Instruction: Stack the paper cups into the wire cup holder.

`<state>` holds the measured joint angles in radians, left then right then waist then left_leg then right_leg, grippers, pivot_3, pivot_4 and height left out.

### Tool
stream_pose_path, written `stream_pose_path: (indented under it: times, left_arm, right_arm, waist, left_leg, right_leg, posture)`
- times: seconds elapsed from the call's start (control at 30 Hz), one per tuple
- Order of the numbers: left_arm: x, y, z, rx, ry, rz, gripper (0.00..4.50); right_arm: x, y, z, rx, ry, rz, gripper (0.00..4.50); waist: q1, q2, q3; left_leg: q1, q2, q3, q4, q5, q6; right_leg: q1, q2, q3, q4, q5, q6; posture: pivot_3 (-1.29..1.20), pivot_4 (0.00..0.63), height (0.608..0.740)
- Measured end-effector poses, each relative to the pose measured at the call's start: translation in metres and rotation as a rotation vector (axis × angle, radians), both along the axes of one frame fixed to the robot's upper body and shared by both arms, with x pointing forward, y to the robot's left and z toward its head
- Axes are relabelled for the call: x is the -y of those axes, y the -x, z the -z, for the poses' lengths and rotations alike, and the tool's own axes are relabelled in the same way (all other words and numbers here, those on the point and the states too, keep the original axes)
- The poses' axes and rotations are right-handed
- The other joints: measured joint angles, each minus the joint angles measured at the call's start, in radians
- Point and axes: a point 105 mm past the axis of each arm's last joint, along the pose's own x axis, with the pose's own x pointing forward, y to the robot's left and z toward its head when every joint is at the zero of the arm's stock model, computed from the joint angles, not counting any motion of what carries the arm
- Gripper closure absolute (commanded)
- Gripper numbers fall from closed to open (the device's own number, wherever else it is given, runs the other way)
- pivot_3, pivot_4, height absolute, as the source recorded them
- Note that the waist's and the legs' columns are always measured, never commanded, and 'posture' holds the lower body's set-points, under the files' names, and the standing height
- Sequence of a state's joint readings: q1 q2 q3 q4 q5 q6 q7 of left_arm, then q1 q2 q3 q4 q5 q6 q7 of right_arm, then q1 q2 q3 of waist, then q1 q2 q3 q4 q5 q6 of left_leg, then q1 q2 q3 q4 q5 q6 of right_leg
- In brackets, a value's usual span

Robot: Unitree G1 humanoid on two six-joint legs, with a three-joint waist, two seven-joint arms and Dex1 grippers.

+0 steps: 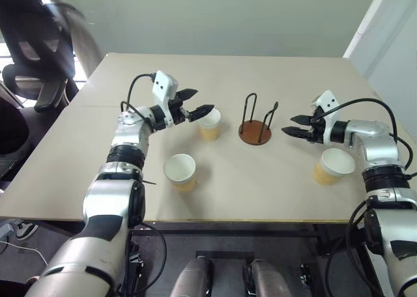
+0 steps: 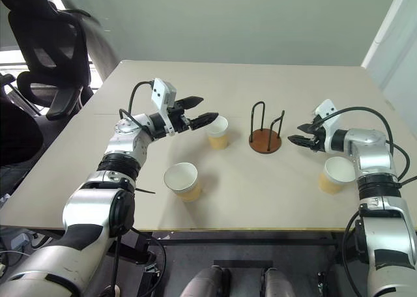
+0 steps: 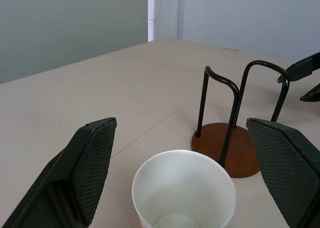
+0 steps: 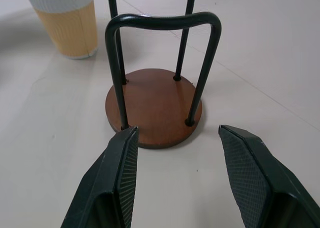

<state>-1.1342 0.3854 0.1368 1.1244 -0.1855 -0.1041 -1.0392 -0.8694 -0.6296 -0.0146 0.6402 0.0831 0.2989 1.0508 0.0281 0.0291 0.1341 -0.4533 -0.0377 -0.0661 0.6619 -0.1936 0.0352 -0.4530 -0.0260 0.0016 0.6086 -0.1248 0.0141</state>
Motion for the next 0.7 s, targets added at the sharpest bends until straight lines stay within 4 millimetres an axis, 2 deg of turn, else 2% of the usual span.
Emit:
stream_pose_path:
  times: [0.13, 0.5, 0.7]
  left_arm:
    - [-0.001, 0.000, 0.002, -0.007, 0.001, -0.005, 0.03]
    - [-0.004, -0.001, -0.001, 0.001, -0.003, -0.013, 0.03]
    - [-0.004, -0.001, -0.001, 0.001, -0.003, -0.015, 0.03]
  right_arm:
    - [-0.007, 0.000, 0.002, -0.027, 0.005, -0.006, 1.93]
    - [-0.041, -0.001, 0.005, -0.035, -0.028, -0.048, 1.93]
    - [-0.049, -0.006, -0.003, -0.009, -0.036, -0.045, 1.93]
  waist:
    - [-0.001, 0.000, 0.000]
    - [-0.001, 0.000, 0.000]
    - [0.000, 0.000, 0.000]
  left_leg:
    - [0.000, 0.000, 0.000, 0.000, 0.000, 0.000]
    - [0.000, 0.000, 0.000, 0.000, 0.002, 0.001]
    - [0.000, 0.000, 0.000, 0.000, 0.002, 0.000]
  right_leg:
    - [0.000, 0.000, 0.000, 0.000, 0.000, 0.000]
    - [0.000, 0.000, 0.000, 0.000, 0.000, 0.000]
    - [0.000, 0.000, 0.000, 0.000, 0.000, 0.000]
  posture:
    - [0.00, 0.150, 0.740]
    - [0.00, 0.150, 0.740]
    - [0.00, 0.150, 0.740]
